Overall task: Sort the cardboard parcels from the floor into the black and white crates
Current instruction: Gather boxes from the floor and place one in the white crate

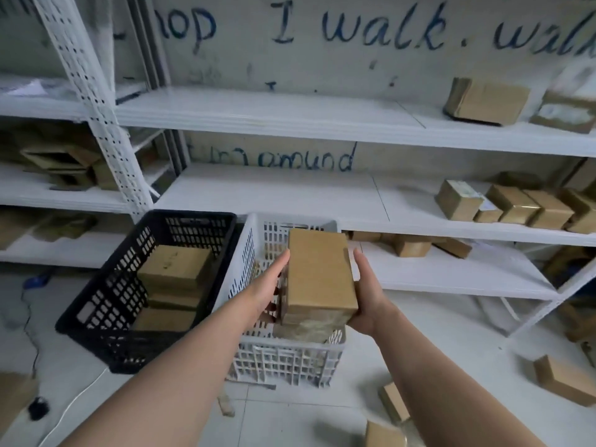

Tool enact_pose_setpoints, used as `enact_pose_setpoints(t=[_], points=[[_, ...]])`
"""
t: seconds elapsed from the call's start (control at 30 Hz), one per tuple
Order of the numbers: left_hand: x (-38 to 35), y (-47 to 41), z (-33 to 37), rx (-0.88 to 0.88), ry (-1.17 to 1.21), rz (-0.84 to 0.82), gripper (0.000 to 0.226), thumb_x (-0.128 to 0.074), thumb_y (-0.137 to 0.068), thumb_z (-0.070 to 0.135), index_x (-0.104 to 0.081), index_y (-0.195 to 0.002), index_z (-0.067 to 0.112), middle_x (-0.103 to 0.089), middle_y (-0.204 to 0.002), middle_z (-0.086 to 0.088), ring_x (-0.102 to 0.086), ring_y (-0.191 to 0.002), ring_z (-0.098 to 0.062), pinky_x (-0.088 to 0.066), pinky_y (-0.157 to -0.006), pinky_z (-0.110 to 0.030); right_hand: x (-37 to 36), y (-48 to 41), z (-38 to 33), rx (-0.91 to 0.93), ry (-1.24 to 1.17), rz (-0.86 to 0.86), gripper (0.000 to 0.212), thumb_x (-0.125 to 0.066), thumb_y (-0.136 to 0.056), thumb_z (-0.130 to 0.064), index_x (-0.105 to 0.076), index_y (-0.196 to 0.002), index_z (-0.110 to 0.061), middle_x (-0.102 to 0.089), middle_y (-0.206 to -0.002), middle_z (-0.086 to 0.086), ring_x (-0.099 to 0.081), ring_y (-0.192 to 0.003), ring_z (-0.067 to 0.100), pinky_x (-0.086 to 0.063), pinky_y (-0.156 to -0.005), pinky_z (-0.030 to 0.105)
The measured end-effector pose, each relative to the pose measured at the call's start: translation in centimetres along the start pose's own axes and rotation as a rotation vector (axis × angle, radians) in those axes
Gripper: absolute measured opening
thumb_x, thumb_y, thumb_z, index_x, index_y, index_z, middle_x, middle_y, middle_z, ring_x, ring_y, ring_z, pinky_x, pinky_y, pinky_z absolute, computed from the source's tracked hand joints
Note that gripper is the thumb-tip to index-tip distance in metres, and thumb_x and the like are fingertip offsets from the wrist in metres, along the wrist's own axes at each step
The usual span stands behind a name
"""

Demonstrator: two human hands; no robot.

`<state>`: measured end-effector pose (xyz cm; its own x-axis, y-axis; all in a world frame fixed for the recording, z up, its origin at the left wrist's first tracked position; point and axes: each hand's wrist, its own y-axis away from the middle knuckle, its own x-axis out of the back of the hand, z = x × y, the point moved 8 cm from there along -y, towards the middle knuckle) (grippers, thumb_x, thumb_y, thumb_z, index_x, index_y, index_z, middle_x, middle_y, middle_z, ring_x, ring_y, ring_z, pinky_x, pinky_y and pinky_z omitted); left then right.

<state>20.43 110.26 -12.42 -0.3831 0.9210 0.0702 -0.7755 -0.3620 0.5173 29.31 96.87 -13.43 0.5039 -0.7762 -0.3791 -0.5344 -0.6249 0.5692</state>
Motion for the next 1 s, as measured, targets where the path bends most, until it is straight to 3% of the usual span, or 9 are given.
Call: enact_pose_setpoints(t=[0.13, 0.27, 0.43, 0.5, 0.57, 0.63, 0.8, 1.0], points=[[4.1, -4.2, -0.2, 0.06, 0.021, 0.023, 0.132, -0.044, -0.027, 0.104, -0.034, -0.146, 0.045, -0.032, -0.157, -0.002, -0.034, -0.14, -0.031, -0.023, -0.113, -0.06, -1.6, -5.0, 0.3, -0.044, -0.033, 0.056, 0.104, -0.051, -0.068, -0.085, -0.059, -0.128, 0.0, -0.066, -0.12, 0.024, -0.064, -0.112, 0.04, -0.049, -0.097, 0.05], [5.7, -8.6, -0.8, 0.089, 0.073, 0.033, 0.104, -0.036, -0.059, 0.097, -0.032, -0.147, 0.043, -0.032, -0.156, -0.003, -0.034, -0.14, -0.031, -0.023, -0.114, -0.06, -1.3, -10.5, 0.6, -0.071, -0.036, 0.056, 0.115, -0.067, -0.051, -0.083, -0.055, -0.131, -0.001, -0.064, -0.125, 0.022, -0.061, -0.116, 0.04, -0.041, -0.107, 0.053], [6.9, -15.5, -2.3, 0.156, 0.148, 0.1, 0.124, -0.042, -0.036, 0.103, -0.038, -0.144, 0.041, -0.039, -0.152, -0.008, -0.04, -0.136, -0.034, -0.027, -0.111, -0.061, -0.1, -18.1, 0.2, -0.093, 0.01, 0.075, 0.085, -0.044, -0.082, -0.076, -0.063, -0.125, -0.005, -0.069, -0.116, 0.019, -0.065, -0.111, 0.037, -0.043, -0.105, 0.053], [7.4, -18.0, -2.4, 0.193, 0.181, 0.133, 0.116, -0.041, -0.046, 0.101, -0.04, -0.144, 0.038, -0.043, -0.149, -0.01, -0.042, -0.133, -0.035, -0.029, -0.11, -0.061, -0.2, -20.8, -0.4, -0.098, 0.02, 0.063, 0.077, -0.04, -0.088, -0.072, -0.063, -0.123, -0.007, -0.071, -0.114, 0.018, -0.066, -0.109, 0.036, -0.046, -0.101, 0.052], [8.0, -20.3, -2.3, 0.223, 0.224, 0.16, 0.096, -0.039, -0.067, 0.092, -0.041, -0.144, 0.033, -0.045, -0.147, -0.011, -0.044, -0.131, -0.035, -0.031, -0.109, -0.059, 0.0, -23.6, -0.8, -0.113, 0.031, 0.07, 0.072, -0.038, -0.092, -0.068, -0.064, -0.121, -0.008, -0.072, -0.111, 0.017, -0.067, -0.106, 0.035, -0.052, -0.089, 0.047], [8.6, -22.9, -2.9, 0.242, 0.258, 0.188, 0.088, -0.04, -0.074, 0.086, -0.04, -0.144, 0.034, -0.045, -0.147, -0.01, -0.044, -0.131, -0.034, -0.032, -0.109, -0.059, 0.5, -26.3, -0.8, -0.132, 0.027, 0.081, 0.07, -0.037, -0.093, -0.067, -0.064, -0.119, -0.008, -0.073, -0.108, 0.017, -0.069, -0.102, 0.033, -0.052, -0.079, 0.041], [9.5, -30.7, -6.2, 0.31, 0.339, 0.173, 0.127, -0.057, -0.028, 0.098, -0.05, -0.138, 0.035, -0.053, -0.141, -0.006, -0.051, -0.127, -0.031, -0.034, -0.109, -0.056, 1.8, -33.1, 0.3, -0.183, -0.03, 0.094, 0.074, -0.032, -0.095, -0.067, -0.065, -0.116, -0.003, -0.073, -0.106, 0.02, -0.071, -0.097, 0.033, -0.053, -0.079, 0.04], [10.7, -38.1, -8.5, 0.334, 0.368, 0.161, 0.12, -0.063, -0.032, 0.094, -0.052, -0.137, 0.036, -0.056, -0.138, -0.005, -0.054, -0.125, -0.028, -0.037, -0.109, -0.053, 4.3, -40.7, 2.5, -0.208, -0.143, 0.218, 0.081, -0.041, -0.089, -0.068, -0.057, -0.129, 0.0, -0.067, -0.12, 0.021, -0.063, -0.113, 0.037, -0.046, -0.103, 0.05]])
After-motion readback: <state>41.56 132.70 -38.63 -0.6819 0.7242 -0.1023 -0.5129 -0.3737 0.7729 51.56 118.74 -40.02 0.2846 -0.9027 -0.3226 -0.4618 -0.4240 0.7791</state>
